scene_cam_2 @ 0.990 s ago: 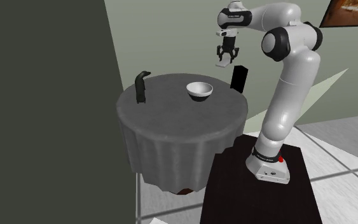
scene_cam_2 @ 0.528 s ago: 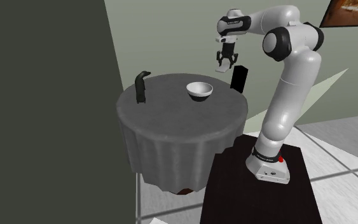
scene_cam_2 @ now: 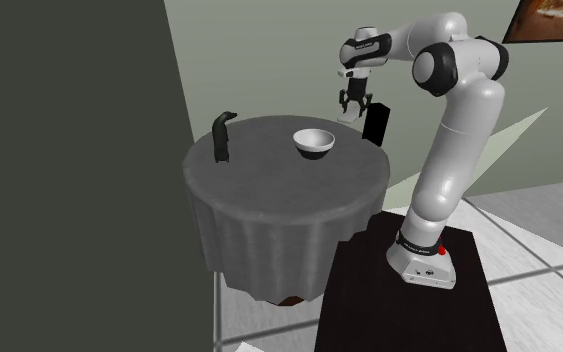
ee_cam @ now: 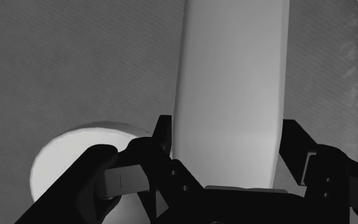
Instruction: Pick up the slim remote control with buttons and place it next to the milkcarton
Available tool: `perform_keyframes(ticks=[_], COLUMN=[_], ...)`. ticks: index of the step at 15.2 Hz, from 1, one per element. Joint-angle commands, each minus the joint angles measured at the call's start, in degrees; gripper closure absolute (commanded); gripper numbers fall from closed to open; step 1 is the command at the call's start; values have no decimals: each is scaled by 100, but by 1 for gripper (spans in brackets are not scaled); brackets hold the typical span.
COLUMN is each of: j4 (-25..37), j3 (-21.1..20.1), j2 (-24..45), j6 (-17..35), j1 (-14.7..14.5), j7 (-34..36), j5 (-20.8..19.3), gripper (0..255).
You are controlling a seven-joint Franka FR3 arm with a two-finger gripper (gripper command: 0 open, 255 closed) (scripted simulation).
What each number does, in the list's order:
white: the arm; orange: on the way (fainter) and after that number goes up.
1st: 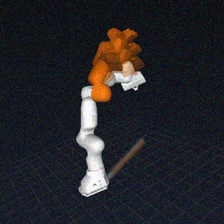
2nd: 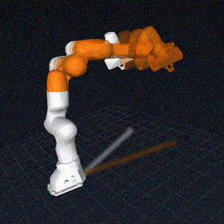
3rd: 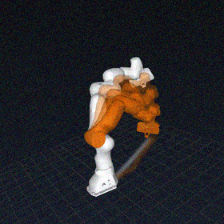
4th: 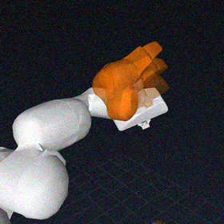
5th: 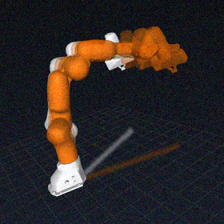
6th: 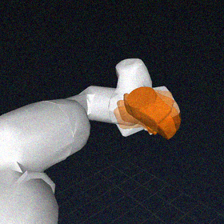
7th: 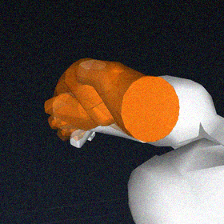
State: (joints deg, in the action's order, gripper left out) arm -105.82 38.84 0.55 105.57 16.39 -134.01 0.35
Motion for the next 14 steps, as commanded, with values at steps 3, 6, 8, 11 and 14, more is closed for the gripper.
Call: perform_keyframes(ticks=[3,6,8,11,14], j4=[-299,-482,-597,-760,-912], j3=[4,9,12,15,16], j2=[31,84,127,202,291], j6=[327,551,699,921,1140], j1=[5,12,17,27,38], j7=[-20,-46,-68,-106,-153], j5=[22,58,88,143,208], gripper=[255,255,255,255,255])
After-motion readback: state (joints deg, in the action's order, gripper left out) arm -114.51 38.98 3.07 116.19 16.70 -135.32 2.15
